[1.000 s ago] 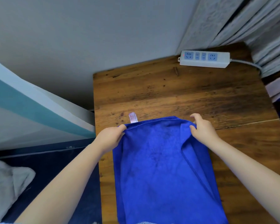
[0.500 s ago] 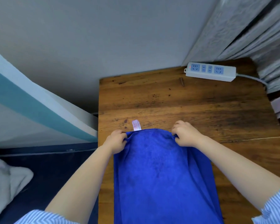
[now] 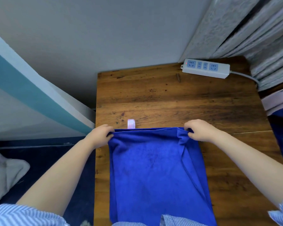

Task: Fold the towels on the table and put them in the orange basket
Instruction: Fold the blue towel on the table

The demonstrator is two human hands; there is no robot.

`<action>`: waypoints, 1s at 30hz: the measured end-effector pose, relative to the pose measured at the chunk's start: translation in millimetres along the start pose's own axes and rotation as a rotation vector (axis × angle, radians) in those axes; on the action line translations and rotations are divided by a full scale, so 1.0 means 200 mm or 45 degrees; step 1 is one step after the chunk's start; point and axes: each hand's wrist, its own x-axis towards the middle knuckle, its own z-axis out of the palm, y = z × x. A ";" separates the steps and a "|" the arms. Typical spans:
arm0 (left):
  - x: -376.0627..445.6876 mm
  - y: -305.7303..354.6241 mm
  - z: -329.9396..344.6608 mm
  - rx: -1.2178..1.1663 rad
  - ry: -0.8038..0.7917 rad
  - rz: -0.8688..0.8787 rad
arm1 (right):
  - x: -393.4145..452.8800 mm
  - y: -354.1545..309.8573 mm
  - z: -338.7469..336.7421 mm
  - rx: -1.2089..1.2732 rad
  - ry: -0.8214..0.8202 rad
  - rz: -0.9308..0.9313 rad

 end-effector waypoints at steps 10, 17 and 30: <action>-0.02 0.04 0.00 0.171 0.210 -0.134 | -0.04 0.10 -0.08 0.128 0.020 0.156; -0.07 0.06 -0.03 0.160 0.255 -0.206 | -0.14 0.06 -0.15 0.322 0.040 0.226; -0.40 0.07 -0.07 0.168 0.369 -0.022 | -0.38 -0.09 -0.13 0.406 0.196 0.210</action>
